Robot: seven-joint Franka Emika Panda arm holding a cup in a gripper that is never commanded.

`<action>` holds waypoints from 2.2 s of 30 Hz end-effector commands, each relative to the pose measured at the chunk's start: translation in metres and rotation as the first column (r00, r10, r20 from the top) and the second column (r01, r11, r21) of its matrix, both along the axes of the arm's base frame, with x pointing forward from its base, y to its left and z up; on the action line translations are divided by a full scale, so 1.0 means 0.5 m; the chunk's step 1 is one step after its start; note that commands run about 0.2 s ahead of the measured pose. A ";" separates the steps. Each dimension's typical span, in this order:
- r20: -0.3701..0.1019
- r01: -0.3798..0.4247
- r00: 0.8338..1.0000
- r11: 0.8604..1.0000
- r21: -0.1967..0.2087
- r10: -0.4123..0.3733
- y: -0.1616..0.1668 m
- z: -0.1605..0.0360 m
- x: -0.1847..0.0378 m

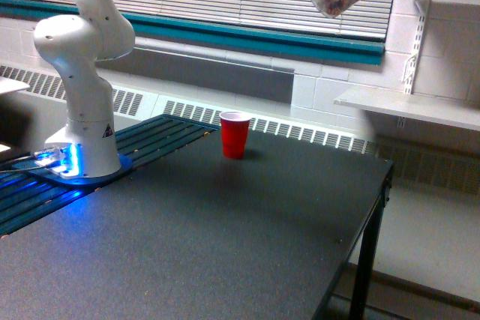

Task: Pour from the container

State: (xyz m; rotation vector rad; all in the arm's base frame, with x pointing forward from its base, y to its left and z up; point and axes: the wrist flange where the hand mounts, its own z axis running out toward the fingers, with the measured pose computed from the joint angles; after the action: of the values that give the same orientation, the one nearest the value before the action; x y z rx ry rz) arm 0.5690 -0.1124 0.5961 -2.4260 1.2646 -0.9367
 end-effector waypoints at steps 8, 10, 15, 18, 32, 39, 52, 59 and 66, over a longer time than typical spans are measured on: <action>-0.007 -0.044 0.999 0.999 -0.030 0.044 0.052 0.000 0.004; -0.009 -0.058 0.998 0.998 -0.036 0.058 0.069 0.000 0.004; -0.012 -0.092 0.996 0.995 -0.048 0.091 0.110 -0.011 0.002; -0.015 -0.116 0.993 0.991 -0.064 0.116 0.140 -0.015 -0.001; -0.020 -0.238 0.971 0.966 -0.101 0.237 0.290 -0.059 -0.047; -0.039 -0.293 0.956 0.950 -0.109 0.291 0.360 -0.102 -0.091; -0.089 -0.366 0.930 0.922 -0.126 0.357 0.466 -0.188 -0.186; -0.134 -0.403 0.913 0.906 -0.128 0.386 0.517 -0.247 -0.241; -0.180 -0.430 0.896 0.893 -0.129 0.406 0.557 -0.303 -0.295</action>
State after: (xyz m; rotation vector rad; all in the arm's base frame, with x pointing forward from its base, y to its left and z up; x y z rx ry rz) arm 0.4396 0.1492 0.4562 -2.7842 0.6552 -0.7888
